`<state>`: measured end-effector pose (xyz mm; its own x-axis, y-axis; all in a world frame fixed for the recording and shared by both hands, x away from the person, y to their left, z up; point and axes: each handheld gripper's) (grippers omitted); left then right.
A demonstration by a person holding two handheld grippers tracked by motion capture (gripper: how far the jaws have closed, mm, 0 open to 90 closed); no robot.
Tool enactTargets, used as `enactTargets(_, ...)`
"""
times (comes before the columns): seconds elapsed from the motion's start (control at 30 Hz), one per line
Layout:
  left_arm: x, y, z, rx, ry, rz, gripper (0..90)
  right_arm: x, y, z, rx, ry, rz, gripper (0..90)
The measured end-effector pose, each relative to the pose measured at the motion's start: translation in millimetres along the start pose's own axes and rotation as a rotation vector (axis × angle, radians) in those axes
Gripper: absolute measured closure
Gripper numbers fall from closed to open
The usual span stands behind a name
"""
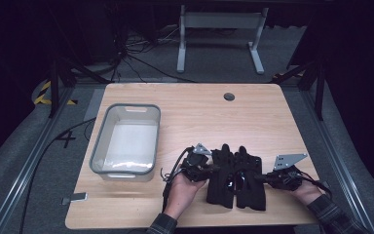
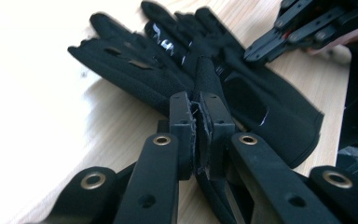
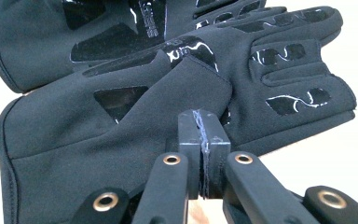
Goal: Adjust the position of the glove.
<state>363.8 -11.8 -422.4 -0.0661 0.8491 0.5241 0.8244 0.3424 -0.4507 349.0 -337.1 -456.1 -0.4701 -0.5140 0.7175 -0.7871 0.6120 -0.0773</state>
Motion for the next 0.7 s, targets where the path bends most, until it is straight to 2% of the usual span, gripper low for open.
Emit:
enactTargets(0.2, 4.7, -2.3, -13.6, -0.027, -0.043, 0.029, 86.2, -7.1, 1.5, -7.2, 0.02, -0.003, -0.01, 89.8)
enactTargets(0.37, 2.6, -2.5, -19.9, -0.028, -0.057, 0.052, 87.0, -10.4, -0.3, -9.2, 0.009, -0.008, -0.023, 89.9)
enactTargets(0.4, 0.9, -2.4, -21.5, -0.023, -0.063, 0.067, 87.0, -11.5, -0.9, -10.1, 0.007, -0.008, -0.028, 89.9)
enactTargets(0.7, -13.7, -8.4, -37.4, -0.058, -0.053, 0.09, 87.2, -20.6, 2.2, -20.2, 0.029, -0.007, -0.031, 90.0)
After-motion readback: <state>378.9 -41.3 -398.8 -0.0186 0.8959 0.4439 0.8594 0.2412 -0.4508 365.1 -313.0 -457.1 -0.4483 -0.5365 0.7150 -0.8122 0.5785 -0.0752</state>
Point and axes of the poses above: each handheld gripper's, and its own axes: x roughly backward along the jaws, z roughly out of its underside, y roughly to its left, and after that the axes turned 12 degrees about z, right-handed
